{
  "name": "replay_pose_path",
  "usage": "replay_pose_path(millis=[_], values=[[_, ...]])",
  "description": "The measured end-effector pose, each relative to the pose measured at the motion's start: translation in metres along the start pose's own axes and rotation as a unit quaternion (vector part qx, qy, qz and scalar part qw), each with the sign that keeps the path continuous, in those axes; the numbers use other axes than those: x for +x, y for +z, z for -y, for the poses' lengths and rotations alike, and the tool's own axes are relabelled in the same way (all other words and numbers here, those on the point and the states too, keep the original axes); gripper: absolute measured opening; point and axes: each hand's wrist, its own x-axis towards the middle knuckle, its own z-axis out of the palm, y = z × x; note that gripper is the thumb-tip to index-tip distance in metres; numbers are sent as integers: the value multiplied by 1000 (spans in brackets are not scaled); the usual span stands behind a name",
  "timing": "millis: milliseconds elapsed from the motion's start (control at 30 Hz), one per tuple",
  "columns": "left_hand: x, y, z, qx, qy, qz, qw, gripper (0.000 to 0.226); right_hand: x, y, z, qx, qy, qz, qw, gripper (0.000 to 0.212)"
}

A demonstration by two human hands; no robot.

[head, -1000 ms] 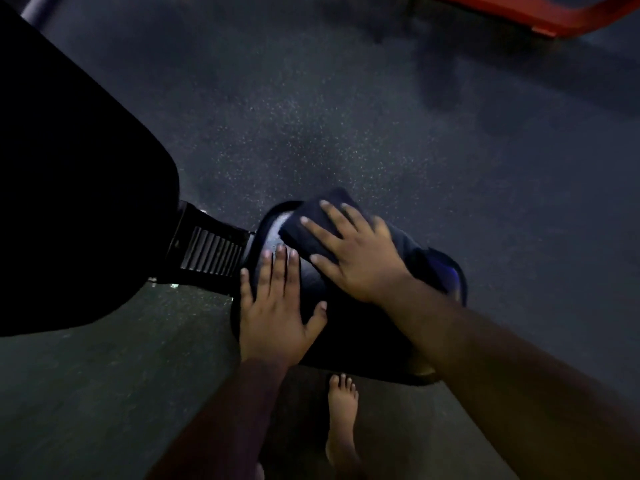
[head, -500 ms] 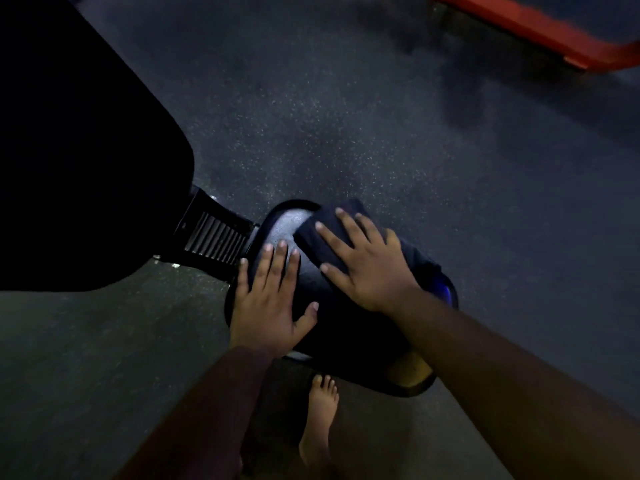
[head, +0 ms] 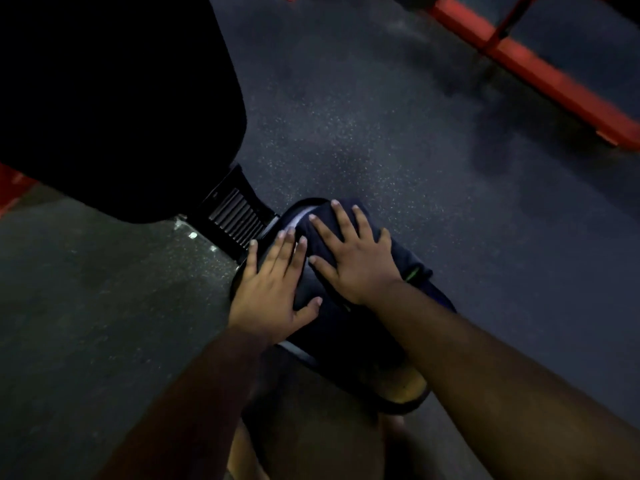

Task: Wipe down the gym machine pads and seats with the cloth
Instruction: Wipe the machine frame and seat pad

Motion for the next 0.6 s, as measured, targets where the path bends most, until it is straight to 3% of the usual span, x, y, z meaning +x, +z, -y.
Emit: replay_pose_path(millis=[100, 233, 300, 467, 600], values=[[1, -2, -2, 4, -13, 0, 1000, 102, 3, -1, -8, 11, -42, 0, 999, 67], [0, -3, -8, 41, -49, 4, 998, 102, -71, 16, -52, -7, -108, 3, 994, 64], [-12, 0, -24, 35, -133, -12, 990, 97, -106, 22, -74, -17, -114, 38, 993, 66], [-36, 17, -122, -52, -377, -88, 920, 73, -32, 2, -60, -26, -210, 29, 977, 68], [-21, 27, -175, -129, -522, -103, 837, 69, 56, -15, -9, -29, -233, 11, 972, 66]])
